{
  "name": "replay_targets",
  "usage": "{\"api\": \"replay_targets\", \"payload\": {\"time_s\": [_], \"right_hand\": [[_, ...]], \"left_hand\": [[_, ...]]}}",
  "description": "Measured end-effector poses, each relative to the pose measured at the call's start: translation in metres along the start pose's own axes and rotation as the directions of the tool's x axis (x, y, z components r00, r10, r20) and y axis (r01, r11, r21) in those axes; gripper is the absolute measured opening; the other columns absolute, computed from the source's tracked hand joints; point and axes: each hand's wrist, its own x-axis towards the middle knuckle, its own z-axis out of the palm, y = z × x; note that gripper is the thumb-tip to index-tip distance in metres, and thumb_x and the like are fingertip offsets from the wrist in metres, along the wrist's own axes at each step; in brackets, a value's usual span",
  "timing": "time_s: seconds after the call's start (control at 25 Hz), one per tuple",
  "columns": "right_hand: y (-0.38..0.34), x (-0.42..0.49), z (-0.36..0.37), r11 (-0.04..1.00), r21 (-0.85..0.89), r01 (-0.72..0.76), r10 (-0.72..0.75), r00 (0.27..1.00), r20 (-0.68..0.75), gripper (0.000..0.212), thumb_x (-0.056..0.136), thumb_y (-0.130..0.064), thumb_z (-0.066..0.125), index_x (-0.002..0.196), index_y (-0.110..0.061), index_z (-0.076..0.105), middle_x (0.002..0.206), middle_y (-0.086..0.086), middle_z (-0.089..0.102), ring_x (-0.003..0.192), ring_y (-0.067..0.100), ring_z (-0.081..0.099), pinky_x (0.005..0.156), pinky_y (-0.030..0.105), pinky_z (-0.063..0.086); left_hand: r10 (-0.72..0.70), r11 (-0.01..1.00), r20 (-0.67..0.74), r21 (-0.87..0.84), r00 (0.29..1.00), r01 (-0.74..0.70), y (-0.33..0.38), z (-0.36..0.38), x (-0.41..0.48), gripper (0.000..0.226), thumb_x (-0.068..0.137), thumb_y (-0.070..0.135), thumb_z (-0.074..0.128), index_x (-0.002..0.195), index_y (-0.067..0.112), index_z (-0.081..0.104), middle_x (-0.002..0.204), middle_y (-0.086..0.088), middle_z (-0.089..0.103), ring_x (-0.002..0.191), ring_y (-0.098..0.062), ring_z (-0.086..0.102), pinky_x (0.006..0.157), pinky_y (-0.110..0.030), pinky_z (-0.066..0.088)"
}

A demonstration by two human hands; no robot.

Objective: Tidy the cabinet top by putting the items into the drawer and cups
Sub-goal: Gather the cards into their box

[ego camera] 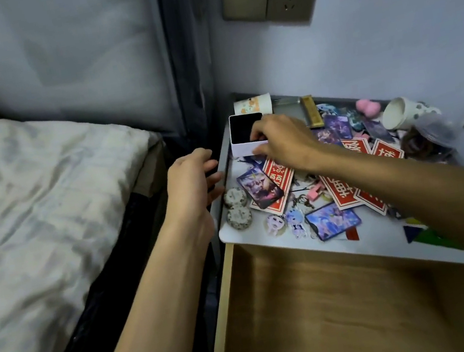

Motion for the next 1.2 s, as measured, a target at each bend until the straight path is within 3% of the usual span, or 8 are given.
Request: {"api": "replay_targets", "payload": {"time_s": [0.16, 0.28, 0.4, 0.52, 0.64, 0.84, 1.04, 1.2], "right_hand": [[-0.021, -0.040, -0.041, 0.965, 0.207, 0.163, -0.159, 0.987, -0.033, 0.017, 0.083, -0.027, 0.073, 0.097, -0.021, 0.066, 0.098, -0.006, 0.062, 0.089, 0.012, 0.058, 0.080, 0.039, 0.052], [-0.043, -0.070, -0.052, 0.912, 0.333, 0.240, -0.268, 0.963, 0.041, 0.018, 0.084, -0.026, 0.071, 0.100, -0.021, 0.066, 0.100, -0.010, 0.059, 0.091, 0.005, 0.056, 0.081, 0.028, 0.051], [-0.042, -0.079, -0.047, 0.844, 0.526, 0.103, -0.112, 0.994, -0.015, 0.017, 0.089, -0.026, 0.066, 0.105, -0.020, 0.066, 0.109, -0.009, 0.057, 0.089, 0.004, 0.058, 0.077, 0.018, 0.050], [-0.028, -0.069, -0.018, 0.960, 0.254, -0.120, 0.109, 0.992, 0.056, 0.033, 0.090, -0.038, 0.063, 0.117, -0.020, 0.058, 0.118, -0.003, 0.058, 0.092, 0.007, 0.062, 0.083, 0.027, 0.053], [-0.030, -0.061, 0.014, 0.974, -0.033, -0.225, 0.226, 0.947, 0.227, 0.064, 0.081, -0.051, 0.069, 0.129, -0.013, 0.047, 0.124, 0.007, 0.055, 0.111, 0.028, 0.057, 0.090, 0.046, 0.052], [-0.043, -0.044, 0.022, 0.949, -0.057, -0.309, 0.311, 0.903, 0.297, 0.077, 0.080, -0.033, 0.078, 0.137, -0.004, 0.035, 0.116, 0.015, 0.059, 0.107, 0.035, 0.060, 0.083, 0.042, 0.049], [-0.044, -0.043, 0.024, 0.926, -0.098, -0.364, 0.377, 0.883, 0.281, 0.079, 0.078, -0.042, 0.077, 0.136, -0.004, 0.038, 0.136, 0.021, 0.040, 0.125, 0.041, 0.041, 0.096, 0.049, 0.044], [-0.045, -0.035, 0.027, 0.901, -0.174, -0.398, 0.433, 0.857, 0.281, 0.071, 0.079, -0.032, 0.078, 0.132, -0.003, 0.041, 0.129, 0.022, 0.048, 0.118, 0.039, 0.050, 0.089, 0.045, 0.049]], "left_hand": [[-0.002, 1.000, 0.037, 0.011, 0.999, 0.002, 0.003, 0.003, -0.005, 0.016, 0.095, 0.029, 0.057, 0.102, 0.015, 0.062, 0.100, -0.009, 0.063, 0.084, -0.020, 0.059, 0.068, -0.029, 0.048], [0.012, 0.999, 0.043, -0.041, 0.999, -0.010, 0.002, 0.007, -0.010, 0.014, 0.097, 0.013, 0.053, 0.088, 0.004, 0.061, 0.063, -0.002, 0.066, 0.057, -0.012, 0.064, 0.048, -0.020, 0.047], [0.010, 0.994, -0.034, -0.106, 0.999, -0.013, 0.002, 0.004, -0.009, 0.017, 0.093, -0.003, 0.045, 0.092, 0.000, 0.062, 0.074, -0.013, 0.066, 0.064, -0.023, 0.064, 0.049, -0.022, 0.051], [0.009, 0.991, -0.110, -0.135, 0.994, -0.024, 0.003, -0.002, -0.002, 0.023, 0.091, -0.001, 0.047, 0.108, -0.001, 0.063, 0.100, -0.022, 0.069, 0.088, -0.034, 0.067, 0.078, -0.044, 0.057], [-0.014, 0.985, -0.125, -0.173, 0.992, -0.008, 0.004, -0.003, -0.003, 0.029, 0.089, 0.001, 0.049, 0.115, 0.001, 0.062, 0.107, -0.021, 0.069, 0.091, -0.033, 0.068, 0.082, -0.046, 0.055], [-0.019, 0.975, -0.105, -0.220, 0.994, -0.005, 0.009, -0.003, 0.001, 0.027, 0.089, 0.005, 0.051, 0.114, 0.004, 0.064, 0.098, -0.016, 0.070, 0.080, -0.027, 0.066, 0.069, -0.035, 0.054], [-0.028, 0.970, -0.083, -0.243, 0.996, 0.007, 0.009, -0.002, -0.002, 0.024, 0.089, 0.007, 0.052, 0.110, 0.005, 0.064, 0.094, -0.014, 0.069, 0.074, -0.024, 0.066, 0.063, -0.031, 0.053], [-0.034, 0.968, -0.065, -0.250, 0.997, 0.016, 0.009, -0.002, -0.002, 0.030, 0.089, 0.009, 0.052, 0.116, 0.001, 0.063, 0.100, -0.017, 0.070, 0.081, -0.027, 0.067, 0.064, -0.032, 0.054]]}}
